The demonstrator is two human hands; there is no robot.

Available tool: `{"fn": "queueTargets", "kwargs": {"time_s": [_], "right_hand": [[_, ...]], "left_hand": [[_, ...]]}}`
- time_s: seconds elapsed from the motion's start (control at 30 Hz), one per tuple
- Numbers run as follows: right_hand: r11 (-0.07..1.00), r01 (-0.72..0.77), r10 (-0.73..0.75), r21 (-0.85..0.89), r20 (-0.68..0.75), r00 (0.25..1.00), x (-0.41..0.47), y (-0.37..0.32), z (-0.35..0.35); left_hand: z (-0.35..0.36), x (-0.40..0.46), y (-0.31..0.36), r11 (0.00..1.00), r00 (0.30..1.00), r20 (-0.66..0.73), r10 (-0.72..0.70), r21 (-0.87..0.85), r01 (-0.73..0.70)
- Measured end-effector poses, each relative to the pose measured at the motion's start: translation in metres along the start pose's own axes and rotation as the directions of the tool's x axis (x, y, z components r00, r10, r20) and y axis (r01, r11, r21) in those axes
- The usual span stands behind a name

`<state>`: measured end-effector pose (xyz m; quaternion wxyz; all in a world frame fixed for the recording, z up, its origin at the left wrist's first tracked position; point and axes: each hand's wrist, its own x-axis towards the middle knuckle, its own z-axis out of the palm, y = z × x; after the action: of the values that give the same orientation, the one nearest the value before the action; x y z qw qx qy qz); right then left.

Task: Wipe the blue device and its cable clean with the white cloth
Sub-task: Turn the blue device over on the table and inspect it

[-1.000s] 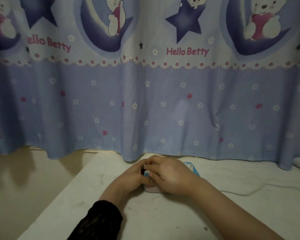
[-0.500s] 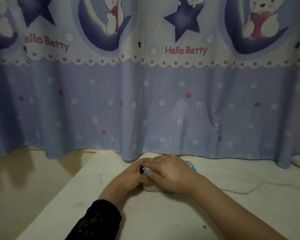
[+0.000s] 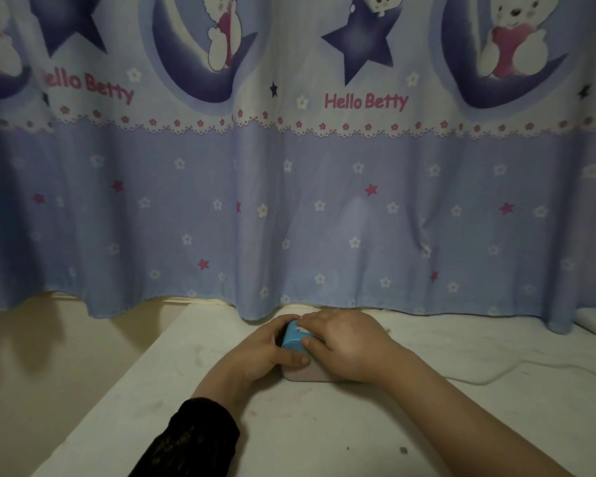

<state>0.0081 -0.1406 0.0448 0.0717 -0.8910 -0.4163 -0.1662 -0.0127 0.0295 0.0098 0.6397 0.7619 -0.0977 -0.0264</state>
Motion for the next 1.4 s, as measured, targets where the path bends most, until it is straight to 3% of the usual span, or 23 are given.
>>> {"fn": "queueTargets", "kwargs": {"time_s": [0.13, 0.23, 0.4, 0.5, 0.63, 0.8, 1.0, 1.13, 1.23, 1.33, 1.4], "right_hand": [[0.998, 0.057, -0.059, -0.024, -0.067, 0.996, -0.006, -0.003, -0.002], [0.99, 0.13, -0.128, 0.053, -0.037, 0.991, -0.009, -0.003, -0.002], [0.997, -0.044, 0.039, -0.062, -0.072, 0.997, -0.008, 0.003, 0.001], [0.995, -0.001, -0.011, -0.102, -0.112, 0.994, -0.011, 0.002, 0.002], [0.997, 0.077, -0.077, 0.007, -0.05, 0.996, -0.013, 0.002, 0.003], [0.997, -0.058, 0.053, -0.05, -0.088, 0.995, -0.014, 0.002, 0.001], [0.995, -0.04, 0.045, 0.093, -0.057, 0.997, -0.02, -0.006, -0.006], [0.988, -0.152, 0.153, 0.013, -0.093, 0.984, -0.016, 0.004, -0.006], [0.993, -0.087, 0.079, -0.08, -0.104, 0.991, -0.019, 0.003, -0.004], [1.0, 0.009, -0.007, 0.019, -0.079, 0.997, -0.021, -0.003, -0.004], [0.997, -0.018, 0.023, 0.07, -0.07, 0.997, -0.02, -0.001, -0.004]], "left_hand": [[0.001, -0.001, 0.0, 1.0, 1.0, 0.004, -0.009, -0.008, 0.009], [0.0, 0.0, -0.001, 1.0, 1.0, 0.0, -0.008, 0.004, 0.008], [0.001, -0.001, 0.0, 0.999, 1.0, 0.002, -0.028, -0.027, 0.028], [0.0, -0.001, -0.001, 0.999, 0.999, 0.014, -0.036, -0.033, 0.036], [0.0, -0.002, -0.001, 0.998, 0.999, 0.016, -0.031, -0.049, 0.032], [0.0, -0.002, -0.002, 0.998, 1.0, 0.019, -0.025, -0.064, 0.026], [0.0, 0.0, -0.003, 0.998, 1.0, 0.018, -0.016, -0.068, 0.017], [0.001, -0.002, -0.002, 0.998, 1.0, 0.008, -0.031, -0.061, 0.031], [0.0, 0.0, -0.003, 0.998, 0.999, -0.012, -0.039, -0.046, 0.039], [-0.001, 0.001, -0.004, 0.999, 0.999, -0.017, -0.038, -0.037, 0.037], [-0.001, 0.0, -0.003, 0.999, 1.0, -0.005, -0.025, -0.035, 0.025]]}}
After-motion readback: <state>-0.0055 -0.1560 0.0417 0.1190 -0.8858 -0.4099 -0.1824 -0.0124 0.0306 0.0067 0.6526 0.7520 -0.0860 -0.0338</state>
